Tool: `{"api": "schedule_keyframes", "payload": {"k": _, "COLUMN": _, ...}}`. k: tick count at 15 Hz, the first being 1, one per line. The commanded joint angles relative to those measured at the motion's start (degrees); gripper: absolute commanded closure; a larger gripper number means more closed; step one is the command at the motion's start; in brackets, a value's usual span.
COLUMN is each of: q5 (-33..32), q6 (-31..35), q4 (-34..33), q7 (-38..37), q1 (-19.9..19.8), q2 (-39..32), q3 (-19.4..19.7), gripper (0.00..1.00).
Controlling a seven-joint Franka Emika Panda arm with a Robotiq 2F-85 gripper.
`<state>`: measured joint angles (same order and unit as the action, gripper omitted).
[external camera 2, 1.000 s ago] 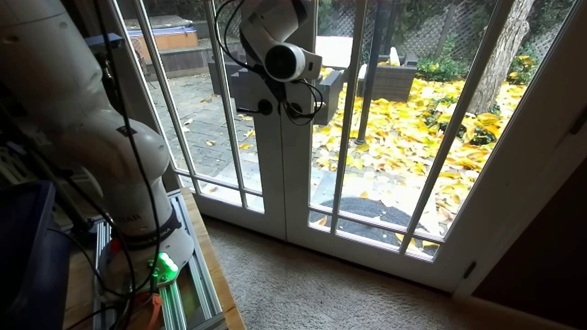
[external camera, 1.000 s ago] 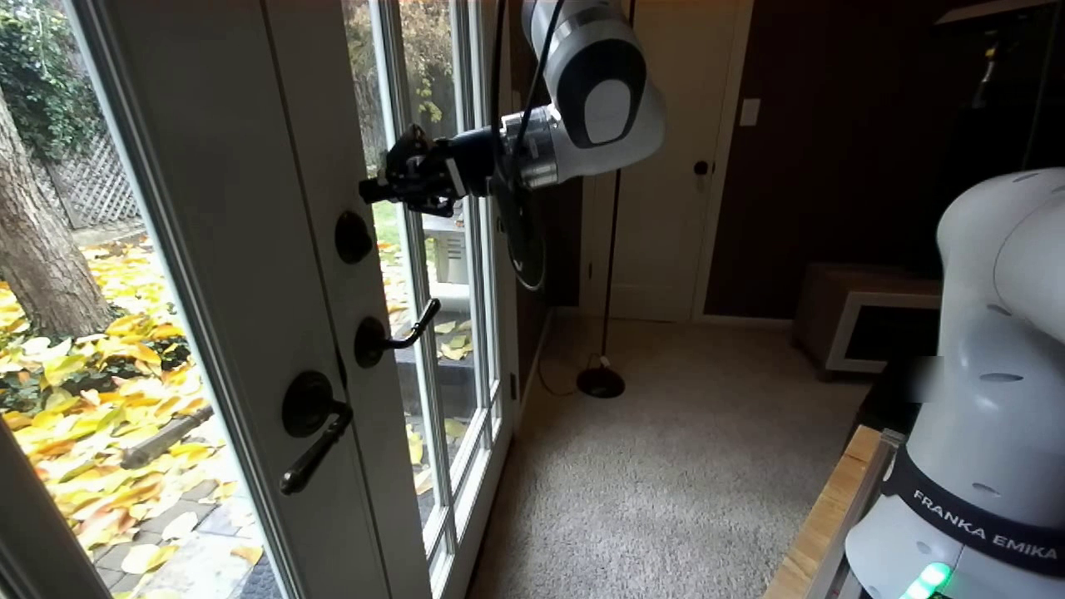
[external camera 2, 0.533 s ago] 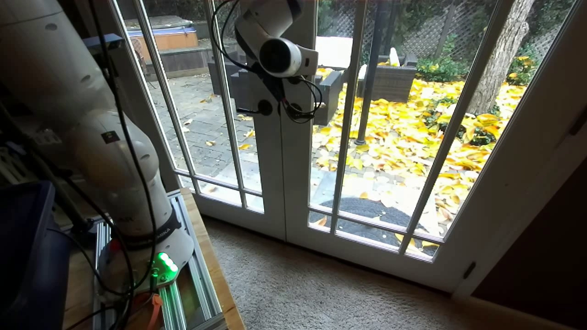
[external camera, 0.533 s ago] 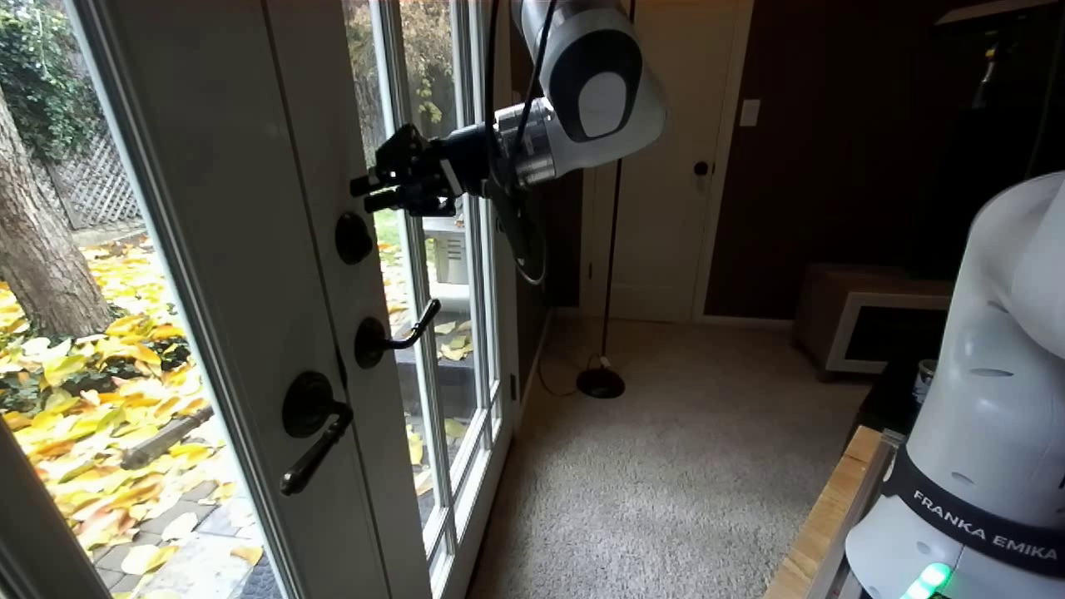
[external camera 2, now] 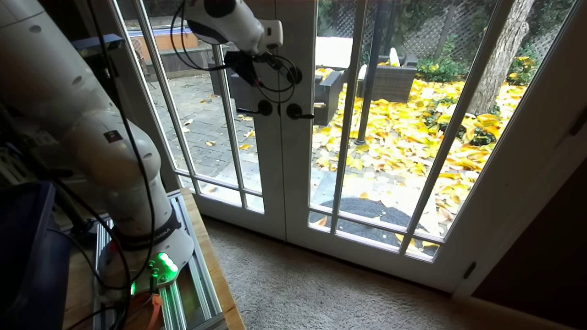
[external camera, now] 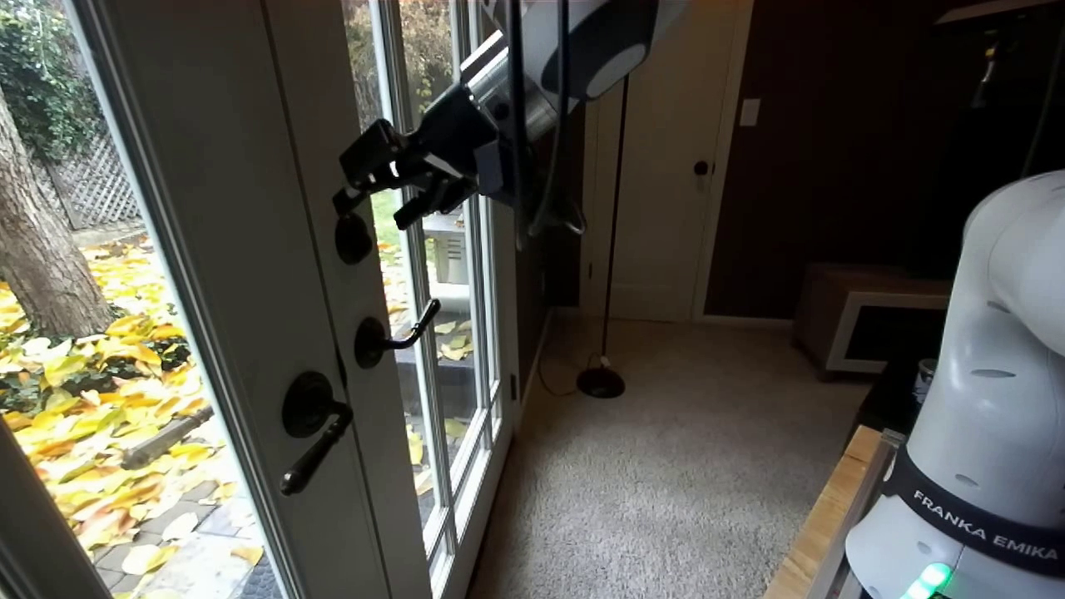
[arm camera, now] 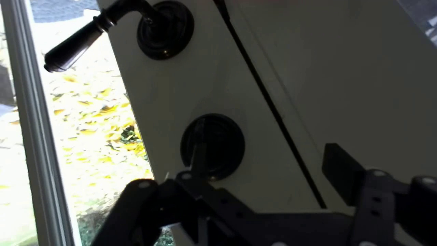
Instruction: Turn the lock on the door to the right
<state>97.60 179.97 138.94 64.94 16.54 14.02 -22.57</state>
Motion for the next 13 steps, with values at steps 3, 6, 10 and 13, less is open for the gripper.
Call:
{"api": "schedule_keyframes", "payload": {"k": 3, "q5": -12.56, "q6": 13.41, "q4": 11.62, "q7": -13.07, "q1": 1.32, "q2": -0.38, "q3": -7.0, "gripper": 0.0}}
{"api": "schedule_keyframes", "payload": {"k": 6, "q5": -7.33, "q6": 17.86, "q4": 17.21, "q7": -8.04, "q1": -0.19, "q2": -0.36, "q3": -8.61, "gripper": 0.0}}
{"api": "schedule_keyframes", "payload": {"k": 10, "q5": -3.59, "q6": 19.07, "q4": 18.33, "q7": -4.48, "q1": 0.77, "q2": -1.37, "q3": -7.36, "gripper": 0.0}}
{"api": "schedule_keyframes", "payload": {"k": 13, "q5": -3.86, "q6": 19.06, "q4": 17.97, "q7": -4.75, "q1": 0.85, "q2": -1.37, "q3": -7.38, "gripper": 0.0}}
